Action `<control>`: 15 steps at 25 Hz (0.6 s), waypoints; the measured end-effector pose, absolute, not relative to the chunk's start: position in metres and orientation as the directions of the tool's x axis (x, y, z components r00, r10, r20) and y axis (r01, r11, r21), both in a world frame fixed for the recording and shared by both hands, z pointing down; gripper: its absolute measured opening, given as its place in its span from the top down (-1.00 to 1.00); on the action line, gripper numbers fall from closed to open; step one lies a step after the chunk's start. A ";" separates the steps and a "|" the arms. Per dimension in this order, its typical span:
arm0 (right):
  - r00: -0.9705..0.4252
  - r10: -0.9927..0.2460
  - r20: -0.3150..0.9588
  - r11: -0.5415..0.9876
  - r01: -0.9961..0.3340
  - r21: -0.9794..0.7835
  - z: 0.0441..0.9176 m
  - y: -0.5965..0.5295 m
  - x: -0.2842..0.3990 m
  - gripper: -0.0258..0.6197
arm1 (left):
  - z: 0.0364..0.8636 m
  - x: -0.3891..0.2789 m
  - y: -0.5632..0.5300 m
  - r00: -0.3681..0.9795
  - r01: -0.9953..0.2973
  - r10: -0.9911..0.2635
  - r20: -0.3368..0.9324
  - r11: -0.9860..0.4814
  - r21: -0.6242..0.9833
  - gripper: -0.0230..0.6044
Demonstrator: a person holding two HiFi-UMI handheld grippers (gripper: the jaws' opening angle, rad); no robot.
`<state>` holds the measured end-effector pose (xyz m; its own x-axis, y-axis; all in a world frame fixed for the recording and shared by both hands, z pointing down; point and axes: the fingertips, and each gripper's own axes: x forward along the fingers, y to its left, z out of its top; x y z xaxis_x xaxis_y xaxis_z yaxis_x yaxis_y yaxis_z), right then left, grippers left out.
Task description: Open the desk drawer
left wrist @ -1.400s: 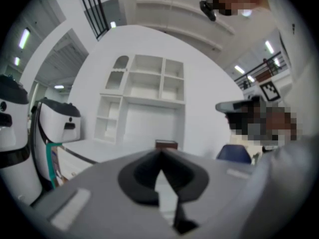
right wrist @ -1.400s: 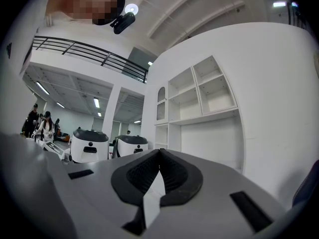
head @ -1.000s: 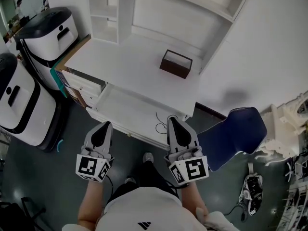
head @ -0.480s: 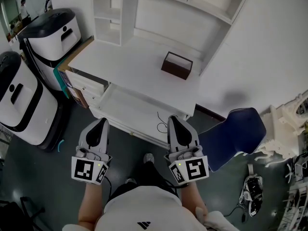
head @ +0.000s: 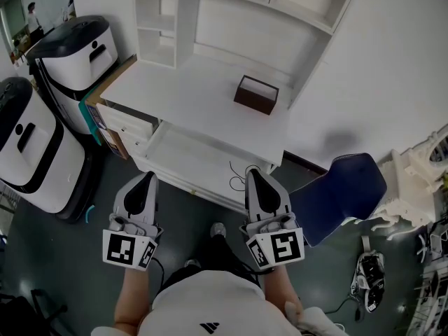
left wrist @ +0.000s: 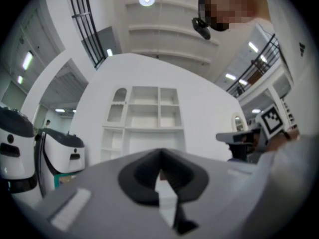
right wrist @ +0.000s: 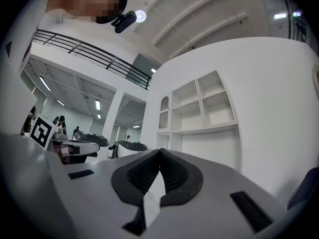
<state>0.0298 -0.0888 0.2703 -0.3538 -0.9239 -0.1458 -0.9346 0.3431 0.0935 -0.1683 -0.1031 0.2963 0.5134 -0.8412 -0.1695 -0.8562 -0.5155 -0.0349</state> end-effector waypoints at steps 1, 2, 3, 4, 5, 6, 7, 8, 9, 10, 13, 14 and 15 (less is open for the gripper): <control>-0.353 -0.924 -0.146 0.342 -0.935 0.094 0.271 -0.087 0.029 0.93 | 0.297 -0.169 -0.102 0.513 -0.856 -0.841 -0.171 -0.516 -0.032 0.91; -0.352 -0.925 -0.145 0.342 -0.935 0.094 0.271 -0.086 0.029 0.93 | 0.297 -0.169 -0.101 0.513 -0.856 -0.841 -0.172 -0.516 -0.029 0.91; -0.352 -0.925 -0.145 0.341 -0.935 0.093 0.272 -0.085 0.028 0.93 | 0.297 -0.170 -0.100 0.513 -0.856 -0.841 -0.172 -0.516 -0.026 0.91; -0.352 -0.925 -0.145 0.341 -0.935 0.093 0.272 -0.084 0.028 0.93 | 0.297 -0.170 -0.099 0.513 -0.856 -0.841 -0.171 -0.517 -0.025 0.91; -0.351 -0.925 -0.145 0.341 -0.935 0.093 0.272 -0.083 0.027 0.93 | 0.297 -0.171 -0.099 0.513 -0.856 -0.841 -0.171 -0.517 -0.023 0.91; -0.352 -0.925 -0.145 0.341 -0.935 0.093 0.271 -0.082 0.026 0.93 | 0.298 -0.172 -0.097 0.513 -0.856 -0.841 -0.170 -0.517 -0.022 0.91; -0.352 -0.924 -0.146 0.342 -0.935 0.094 0.271 -0.081 0.025 0.93 | 0.298 -0.172 -0.096 0.513 -0.855 -0.841 -0.169 -0.518 -0.021 0.91; -0.354 -0.924 -0.146 0.343 -0.935 0.094 0.271 -0.080 0.024 0.93 | 0.298 -0.174 -0.096 0.513 -0.855 -0.842 -0.168 -0.518 -0.019 0.91; -0.355 -0.923 -0.146 0.344 -0.934 0.094 0.270 -0.080 0.023 0.93 | 0.299 -0.175 -0.095 0.513 -0.856 -0.842 -0.167 -0.517 -0.018 0.91; -0.356 -0.923 -0.146 0.345 -0.934 0.094 0.271 -0.079 0.022 0.93 | 0.299 -0.176 -0.094 0.512 -0.856 -0.843 -0.166 -0.517 -0.017 0.91; -0.359 -0.922 -0.144 0.348 -0.933 0.094 0.271 -0.078 0.020 0.93 | 0.299 -0.177 -0.093 0.511 -0.856 -0.843 -0.166 -0.516 -0.013 0.91; -0.358 -0.922 -0.145 0.348 -0.933 0.093 0.271 -0.078 0.019 0.93 | 0.299 -0.177 -0.092 0.511 -0.856 -0.843 -0.166 -0.516 -0.011 0.91; -0.358 -0.922 -0.146 0.347 -0.933 0.093 0.271 -0.077 0.019 0.93 | 0.300 -0.178 -0.091 0.511 -0.856 -0.843 -0.166 -0.517 -0.010 0.91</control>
